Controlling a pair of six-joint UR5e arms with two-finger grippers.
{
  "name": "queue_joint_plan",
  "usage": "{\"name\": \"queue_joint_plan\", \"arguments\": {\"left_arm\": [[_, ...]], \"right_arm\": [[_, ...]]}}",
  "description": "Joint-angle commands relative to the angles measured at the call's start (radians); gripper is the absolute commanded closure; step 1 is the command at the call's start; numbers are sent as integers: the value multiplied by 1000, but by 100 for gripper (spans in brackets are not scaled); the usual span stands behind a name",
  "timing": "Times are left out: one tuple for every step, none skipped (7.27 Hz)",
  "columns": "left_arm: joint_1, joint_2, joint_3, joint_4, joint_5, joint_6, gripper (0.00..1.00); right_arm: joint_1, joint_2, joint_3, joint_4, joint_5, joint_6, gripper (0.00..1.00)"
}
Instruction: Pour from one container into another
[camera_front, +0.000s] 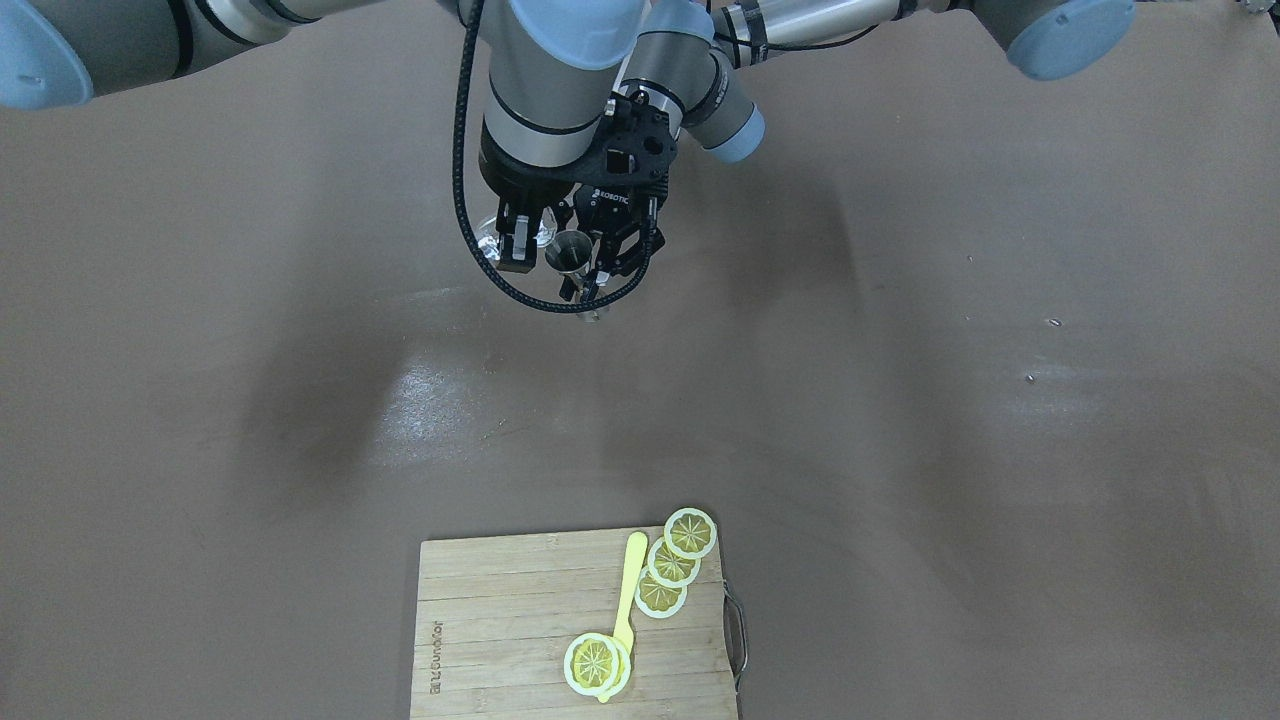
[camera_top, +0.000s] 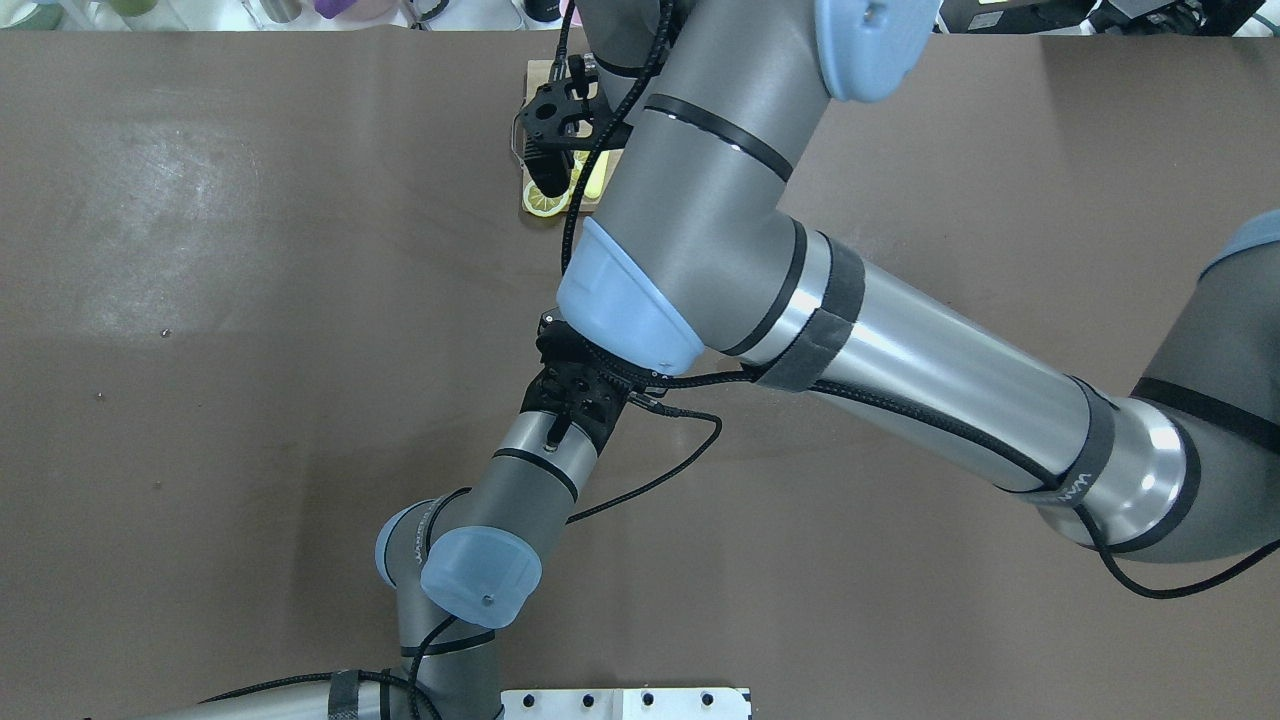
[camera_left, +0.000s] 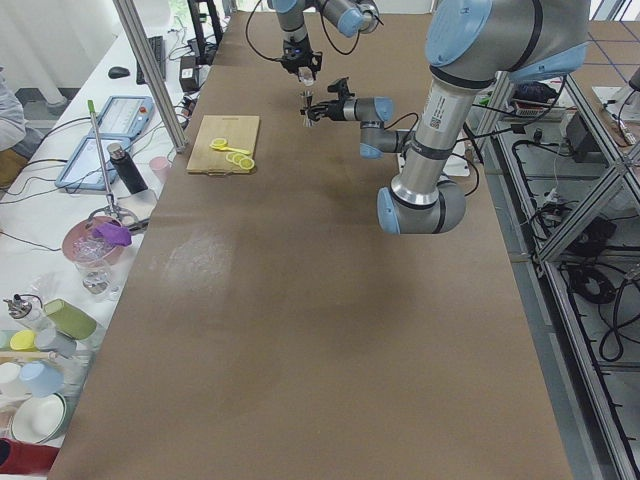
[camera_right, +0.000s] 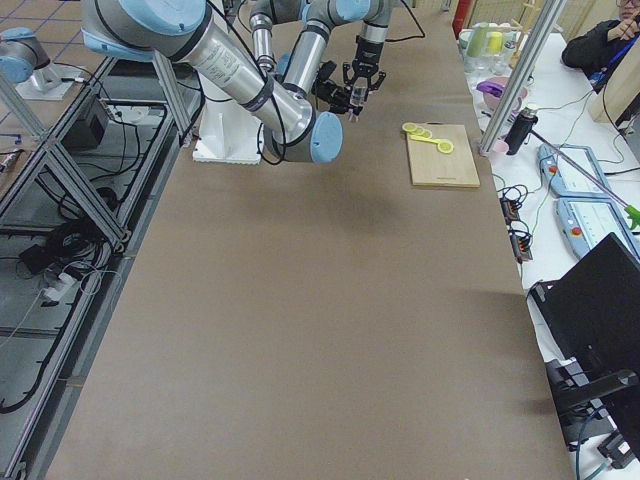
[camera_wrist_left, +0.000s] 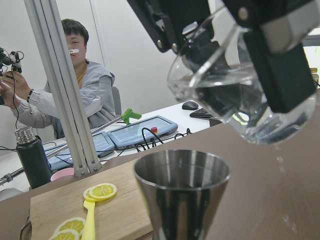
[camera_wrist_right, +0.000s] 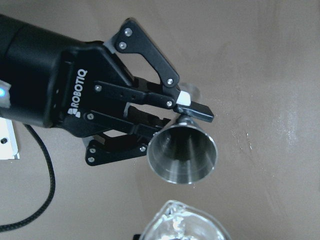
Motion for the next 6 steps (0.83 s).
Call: {"name": "queue_joint_plan", "arguments": {"left_arm": [[0,2,1,-1,0,0,100],[0,2,1,-1,0,-1,100],[0,2,1,1,0,0,100],[0,0,-2,1,0,0,100],[0,2,-4,1,2,2,100],[-5,8,-15,1,5,3,100]], "right_arm": [[48,-79,122,5,32,-1,100],[73,-128,191,6,44,-2,100],[106,-186,251,58,64,-1,100],[137,-241,319,69,90,-2,100],[169,-301,382,115,111,-2,100],[189,-349,422,155,128,-2,100]]}}
